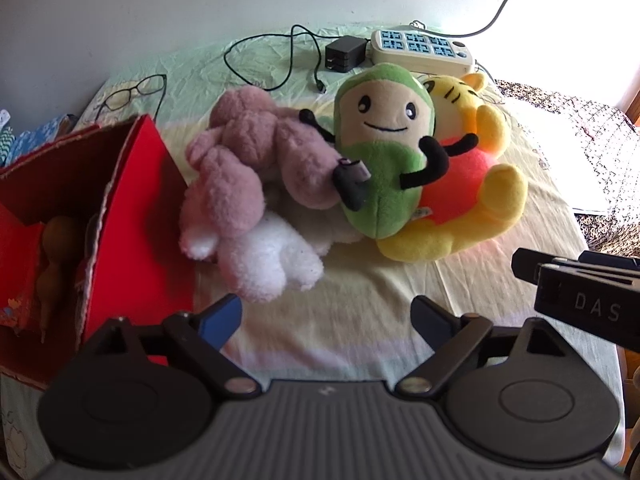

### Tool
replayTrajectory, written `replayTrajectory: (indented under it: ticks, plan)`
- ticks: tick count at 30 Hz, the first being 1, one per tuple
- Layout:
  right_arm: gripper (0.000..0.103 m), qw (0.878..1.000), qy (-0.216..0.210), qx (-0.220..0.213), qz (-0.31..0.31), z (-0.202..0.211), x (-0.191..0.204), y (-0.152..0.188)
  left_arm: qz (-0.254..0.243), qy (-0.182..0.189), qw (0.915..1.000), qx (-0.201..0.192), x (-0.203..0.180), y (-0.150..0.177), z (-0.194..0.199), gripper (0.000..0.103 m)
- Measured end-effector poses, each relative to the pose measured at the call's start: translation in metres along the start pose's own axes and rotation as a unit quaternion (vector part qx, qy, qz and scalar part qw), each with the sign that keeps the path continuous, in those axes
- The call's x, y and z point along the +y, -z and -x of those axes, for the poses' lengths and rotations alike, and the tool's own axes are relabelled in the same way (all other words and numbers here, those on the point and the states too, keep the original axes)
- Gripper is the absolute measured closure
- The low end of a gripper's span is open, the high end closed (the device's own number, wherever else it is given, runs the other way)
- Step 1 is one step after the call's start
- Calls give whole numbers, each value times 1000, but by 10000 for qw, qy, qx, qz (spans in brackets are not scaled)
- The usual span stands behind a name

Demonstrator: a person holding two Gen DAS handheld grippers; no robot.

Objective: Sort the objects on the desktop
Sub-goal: 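Move the right gripper toward the green-and-white plush, then close the right gripper on the green-and-white plush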

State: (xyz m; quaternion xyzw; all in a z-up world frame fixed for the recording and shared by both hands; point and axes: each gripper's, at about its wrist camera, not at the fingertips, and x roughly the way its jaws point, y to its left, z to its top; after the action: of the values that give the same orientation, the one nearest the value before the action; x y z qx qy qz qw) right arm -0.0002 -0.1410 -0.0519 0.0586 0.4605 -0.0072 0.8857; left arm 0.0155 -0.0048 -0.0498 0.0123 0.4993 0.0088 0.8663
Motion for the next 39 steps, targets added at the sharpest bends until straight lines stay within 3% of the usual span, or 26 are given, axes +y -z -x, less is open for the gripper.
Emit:
replayTrajectory:
  ticks: [5,8,11,15,18,20,24,30,32,35,39]
  plan:
    - [37,9999,-77,15,92,-5,3,-6,25,-30,10000,29,3,-4,-2,9]
    - [37,9998,-183,-12,45,-8,-1,-10,-81,-6,9999,69,3,-7,-3,3]
    - [37,9997,-239,-58,-46,-10,-9,-18,-207,52,9997,-112,0,-8,2,3]
    - [37,9986,-484,-177,-73,-10,-14,-30,-147,452,9986,-212,4,-13,5,3]
    - [37,9975,-618,-331,-65,-8,-16,-40,-53,701,9968,-375,12,-19,9,10]
    - [38,9970,-646,-424,-98,-7,-17,-46,-126,619,9962,-592,12,-24,15,9]
    - [39,9930,-1057,-508,-166,-6,-17,-57,-187,557,9957,-717,13,-40,18,7]
    - [40,9886,-1323,-664,-257,-11,-18,-75,-372,978,9886,-1083,3,-66,27,7]
    - [43,9836,-1607,-698,-433,-12,-24,-80,-497,1040,9865,-1166,-3,-70,23,9]
    - [44,9768,-1983,-665,-459,-18,-21,-86,-604,1264,9840,-1097,-7,-76,7,9]
    - [44,9686,-2406,-414,-469,-34,-14,-91,-670,1215,9869,-821,-8,-84,-17,10]
